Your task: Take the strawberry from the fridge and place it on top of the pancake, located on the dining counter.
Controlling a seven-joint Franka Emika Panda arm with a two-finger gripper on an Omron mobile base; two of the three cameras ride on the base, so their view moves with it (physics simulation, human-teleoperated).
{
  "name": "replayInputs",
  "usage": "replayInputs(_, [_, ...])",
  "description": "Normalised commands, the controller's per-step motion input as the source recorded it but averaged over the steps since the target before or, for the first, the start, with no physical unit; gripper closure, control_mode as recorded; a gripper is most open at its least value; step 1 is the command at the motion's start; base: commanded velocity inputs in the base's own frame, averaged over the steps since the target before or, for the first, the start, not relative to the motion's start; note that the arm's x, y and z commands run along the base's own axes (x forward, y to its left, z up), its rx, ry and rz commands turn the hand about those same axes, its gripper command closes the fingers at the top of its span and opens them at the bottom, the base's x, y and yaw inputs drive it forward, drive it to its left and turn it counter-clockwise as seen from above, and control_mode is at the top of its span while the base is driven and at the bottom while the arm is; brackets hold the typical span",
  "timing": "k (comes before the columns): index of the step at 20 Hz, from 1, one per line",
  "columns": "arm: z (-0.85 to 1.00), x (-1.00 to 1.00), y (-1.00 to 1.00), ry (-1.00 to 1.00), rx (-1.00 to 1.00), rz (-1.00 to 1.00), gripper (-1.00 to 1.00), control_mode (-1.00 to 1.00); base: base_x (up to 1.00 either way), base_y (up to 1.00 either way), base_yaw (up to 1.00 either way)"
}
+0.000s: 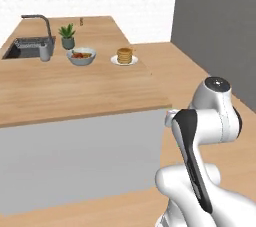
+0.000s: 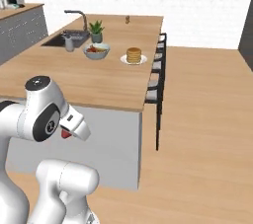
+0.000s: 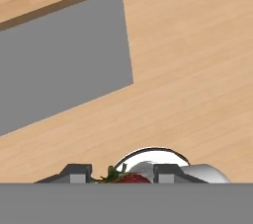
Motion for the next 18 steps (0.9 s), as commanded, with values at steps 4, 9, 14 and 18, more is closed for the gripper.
replayInputs(4, [0.0, 0.0, 0.0, 0.0, 0.0, 0.0, 1.0, 1.0, 0.64, -1.0, 0.08])
replayInputs(9, [0.0, 0.0, 0.0, 0.0, 0.0, 0.0, 1.0, 1.0, 0.62, -1.0, 0.18])
replayInputs(14, [0.0, 0.0, 0.0, 0.0, 0.0, 0.0, 1.0, 1.0, 0.52, -1.0, 0.33])
replayInputs(18, [0.0, 0.0, 0.0, 0.0, 0.0, 0.0, 1.0, 1.0, 0.64, -1.0, 0.39])
